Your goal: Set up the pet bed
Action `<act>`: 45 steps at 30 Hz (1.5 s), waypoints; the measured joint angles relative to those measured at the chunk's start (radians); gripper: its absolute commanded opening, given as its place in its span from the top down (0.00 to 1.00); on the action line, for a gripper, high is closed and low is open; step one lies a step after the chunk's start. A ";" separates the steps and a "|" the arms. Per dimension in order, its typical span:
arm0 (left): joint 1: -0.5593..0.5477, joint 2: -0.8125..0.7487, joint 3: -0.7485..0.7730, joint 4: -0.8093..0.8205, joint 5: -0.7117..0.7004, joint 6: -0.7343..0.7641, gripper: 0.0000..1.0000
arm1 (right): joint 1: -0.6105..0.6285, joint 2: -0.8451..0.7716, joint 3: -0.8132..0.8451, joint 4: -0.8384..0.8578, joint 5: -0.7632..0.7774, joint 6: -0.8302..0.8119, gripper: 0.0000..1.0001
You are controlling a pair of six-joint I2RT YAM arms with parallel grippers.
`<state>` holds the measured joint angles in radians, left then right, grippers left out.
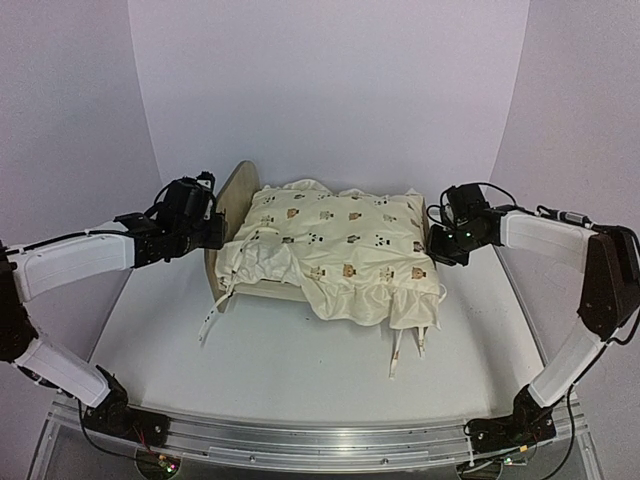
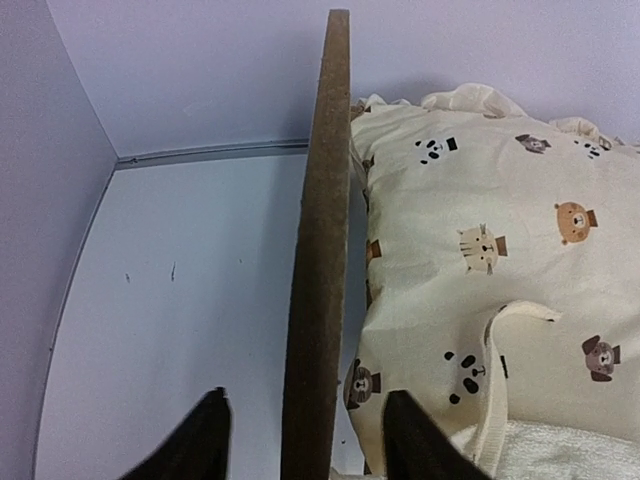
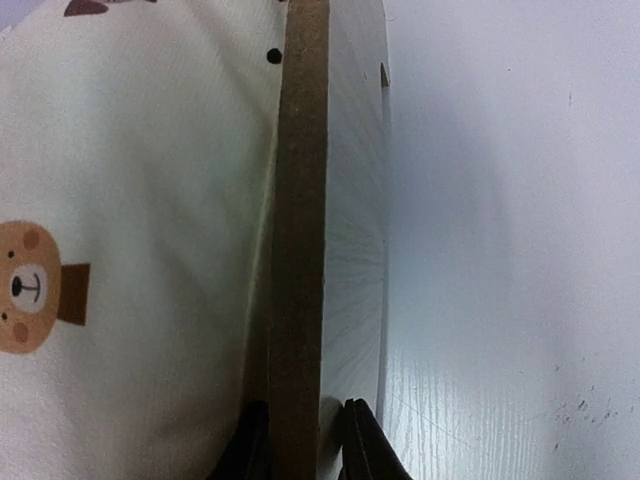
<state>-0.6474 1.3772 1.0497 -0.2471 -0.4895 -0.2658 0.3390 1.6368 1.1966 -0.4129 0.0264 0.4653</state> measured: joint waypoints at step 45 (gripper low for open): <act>0.094 -0.245 -0.116 -0.148 -0.263 -0.165 0.63 | 0.401 -0.106 -0.239 0.317 0.268 0.242 1.00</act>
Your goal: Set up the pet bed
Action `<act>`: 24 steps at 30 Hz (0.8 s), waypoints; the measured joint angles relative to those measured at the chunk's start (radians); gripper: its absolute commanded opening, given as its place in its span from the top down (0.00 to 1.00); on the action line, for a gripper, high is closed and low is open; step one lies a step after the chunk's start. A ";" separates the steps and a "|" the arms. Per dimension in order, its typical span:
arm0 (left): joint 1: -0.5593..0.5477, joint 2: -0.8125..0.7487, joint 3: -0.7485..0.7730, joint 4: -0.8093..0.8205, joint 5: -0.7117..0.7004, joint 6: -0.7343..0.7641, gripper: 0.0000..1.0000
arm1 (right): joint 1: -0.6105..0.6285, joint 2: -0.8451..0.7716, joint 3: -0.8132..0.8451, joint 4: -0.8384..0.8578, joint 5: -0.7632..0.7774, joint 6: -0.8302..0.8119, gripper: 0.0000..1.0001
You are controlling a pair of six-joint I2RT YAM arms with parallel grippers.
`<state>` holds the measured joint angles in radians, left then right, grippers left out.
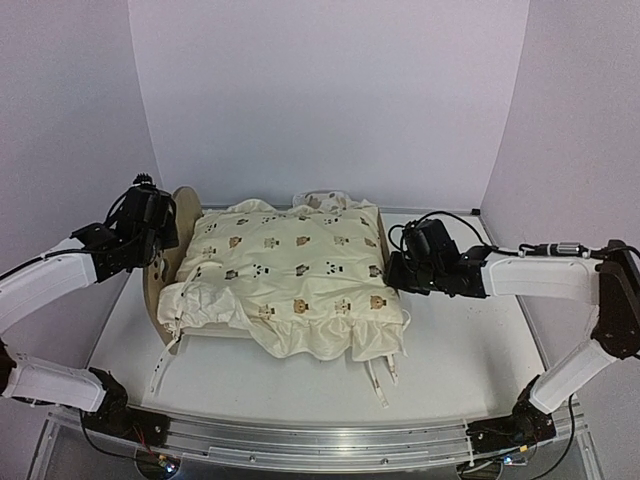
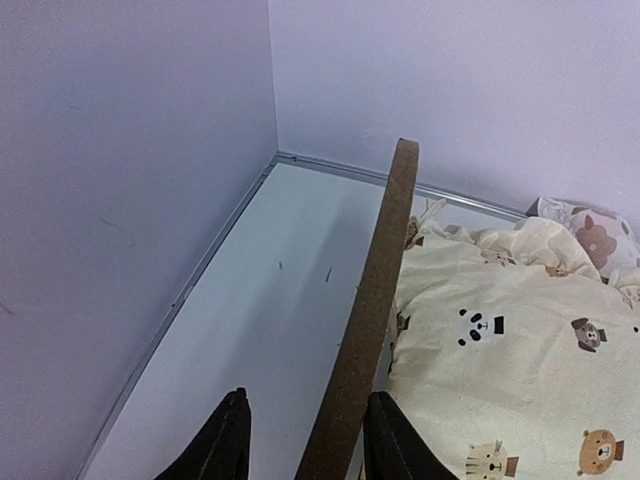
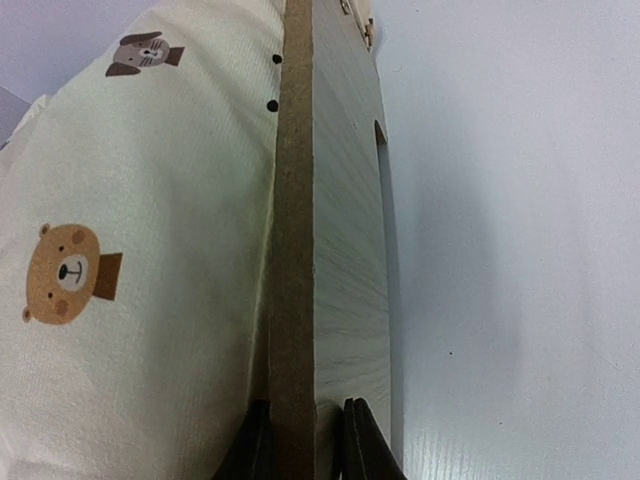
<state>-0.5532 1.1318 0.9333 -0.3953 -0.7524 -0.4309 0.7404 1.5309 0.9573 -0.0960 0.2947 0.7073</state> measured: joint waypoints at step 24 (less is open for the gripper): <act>0.271 0.195 0.148 0.191 0.295 0.226 0.09 | 0.077 0.072 0.058 0.017 0.158 0.116 0.65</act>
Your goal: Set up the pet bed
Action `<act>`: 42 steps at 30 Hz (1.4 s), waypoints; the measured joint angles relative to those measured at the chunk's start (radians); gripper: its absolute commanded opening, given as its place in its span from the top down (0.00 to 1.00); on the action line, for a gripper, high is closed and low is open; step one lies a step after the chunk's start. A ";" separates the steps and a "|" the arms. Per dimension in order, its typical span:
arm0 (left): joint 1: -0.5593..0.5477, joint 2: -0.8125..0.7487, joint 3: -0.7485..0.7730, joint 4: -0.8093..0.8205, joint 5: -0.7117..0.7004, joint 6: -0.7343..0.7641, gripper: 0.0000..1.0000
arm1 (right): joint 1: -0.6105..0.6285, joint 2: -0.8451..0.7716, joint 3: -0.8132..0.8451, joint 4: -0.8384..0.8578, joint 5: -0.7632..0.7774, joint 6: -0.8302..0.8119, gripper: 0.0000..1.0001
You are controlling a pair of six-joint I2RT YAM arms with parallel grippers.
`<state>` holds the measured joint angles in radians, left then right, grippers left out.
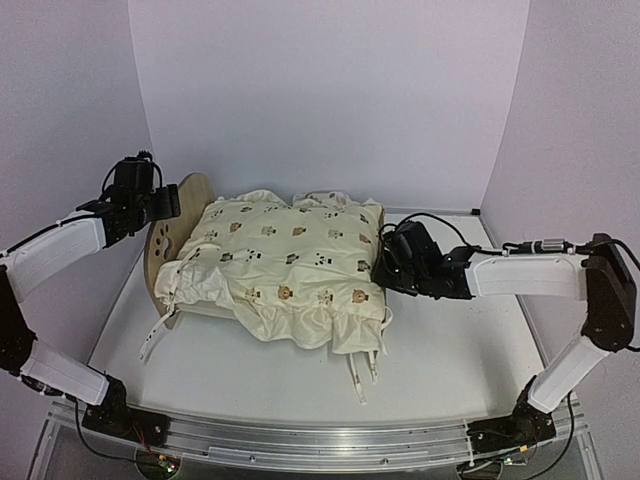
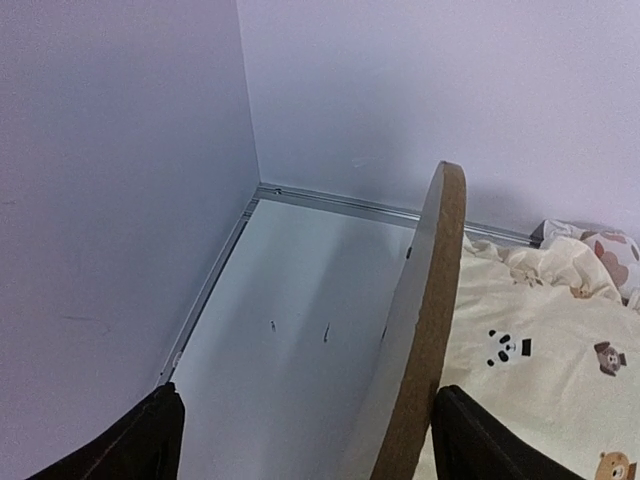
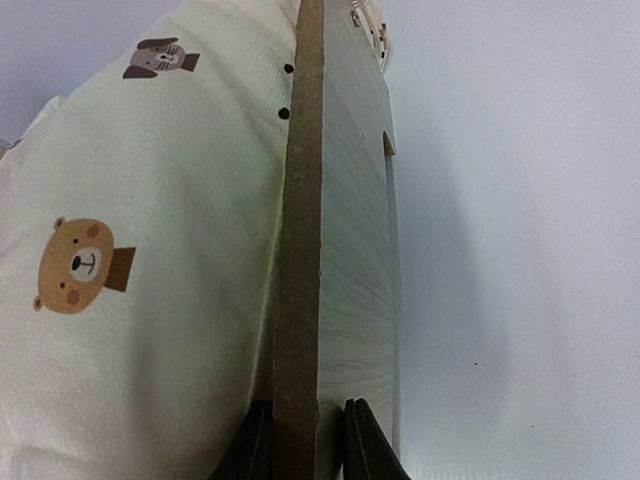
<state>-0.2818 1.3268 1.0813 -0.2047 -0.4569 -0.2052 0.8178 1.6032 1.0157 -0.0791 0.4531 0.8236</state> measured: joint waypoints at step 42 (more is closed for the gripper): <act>-0.855 0.027 0.120 -0.012 0.267 0.034 0.42 | 0.032 -0.530 -0.178 -0.498 -0.392 -0.274 0.27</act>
<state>-1.1366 1.3537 1.2016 -0.2171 -0.1897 -0.1712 0.8497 1.0736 0.8375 -0.5771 0.0609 0.5500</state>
